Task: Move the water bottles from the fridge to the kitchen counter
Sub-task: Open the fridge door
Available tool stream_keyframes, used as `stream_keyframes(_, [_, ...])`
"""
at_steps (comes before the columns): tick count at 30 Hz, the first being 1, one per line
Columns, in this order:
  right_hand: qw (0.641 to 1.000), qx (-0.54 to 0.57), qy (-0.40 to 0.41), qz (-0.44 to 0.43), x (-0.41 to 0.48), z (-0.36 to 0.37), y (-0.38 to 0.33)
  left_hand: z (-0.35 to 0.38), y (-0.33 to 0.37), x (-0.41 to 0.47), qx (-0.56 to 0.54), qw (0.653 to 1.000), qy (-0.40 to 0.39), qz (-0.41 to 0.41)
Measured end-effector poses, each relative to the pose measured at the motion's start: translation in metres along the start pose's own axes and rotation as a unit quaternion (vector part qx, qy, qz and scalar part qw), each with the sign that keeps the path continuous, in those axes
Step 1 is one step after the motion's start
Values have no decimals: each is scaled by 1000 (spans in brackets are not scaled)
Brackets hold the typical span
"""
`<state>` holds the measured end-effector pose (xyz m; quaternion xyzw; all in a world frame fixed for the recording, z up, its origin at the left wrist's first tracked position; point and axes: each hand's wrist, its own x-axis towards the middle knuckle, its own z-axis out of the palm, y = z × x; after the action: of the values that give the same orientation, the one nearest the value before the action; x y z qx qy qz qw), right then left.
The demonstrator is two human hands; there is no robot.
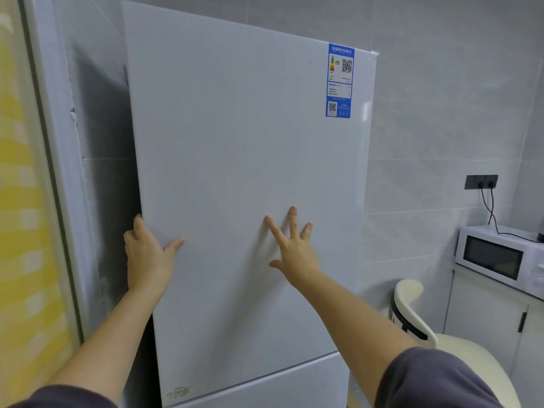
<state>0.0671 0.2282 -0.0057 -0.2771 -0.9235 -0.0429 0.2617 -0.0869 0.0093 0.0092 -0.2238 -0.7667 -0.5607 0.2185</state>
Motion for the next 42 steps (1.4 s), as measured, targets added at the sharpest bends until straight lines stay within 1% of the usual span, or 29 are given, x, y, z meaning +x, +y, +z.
stream_keyframes(4, [1000, 5, -3, -8, 0, -3, 4, -4, 2, -3, -11, 1000, -4, -2])
stream_keyframes(8, [1000, 23, -3, -17, -10, -7, 10, -12, 6, -20, -13, 1000, 15, 16])
stream_keyframes(14, [998, 53, -32, -32, -36, -31, 18, -34, 24, -60, 32, 998, 50, 39])
stream_keyframes(19, [987, 149, -50, -37, -67, -53, 15, -58, 44, -98, 31, 991, 91, 92])
stream_keyframes(24, [947, 310, -54, -64, -104, -90, 12, -75, 77, -140, 14, 979, 118, 164])
stream_keyframes(27, [930, 350, -78, -84, -127, -111, 17, -79, 93, -164, -11, 970, 122, 210])
stream_keyframes(32, [910, 390, -113, -90, -164, -135, 34, -81, 119, -200, -94, 948, 54, 300])
stream_keyframes(34, [902, 409, -116, -81, -178, -144, 45, -80, 131, -212, -137, 939, 22, 313])
stream_keyframes(36, [896, 422, -115, -75, -191, -154, 56, -79, 143, -222, -181, 944, -21, 274])
stream_keyframes(38, [890, 434, -120, -66, -204, -165, 66, -78, 157, -232, -214, 950, -86, 210])
stream_keyframes(39, [887, 441, -124, -62, -210, -170, 71, -76, 164, -236, -223, 949, -118, 191])
stream_keyframes(42, [880, 454, -128, -59, -227, -188, 86, -66, 184, -246, -236, 935, -186, 188])
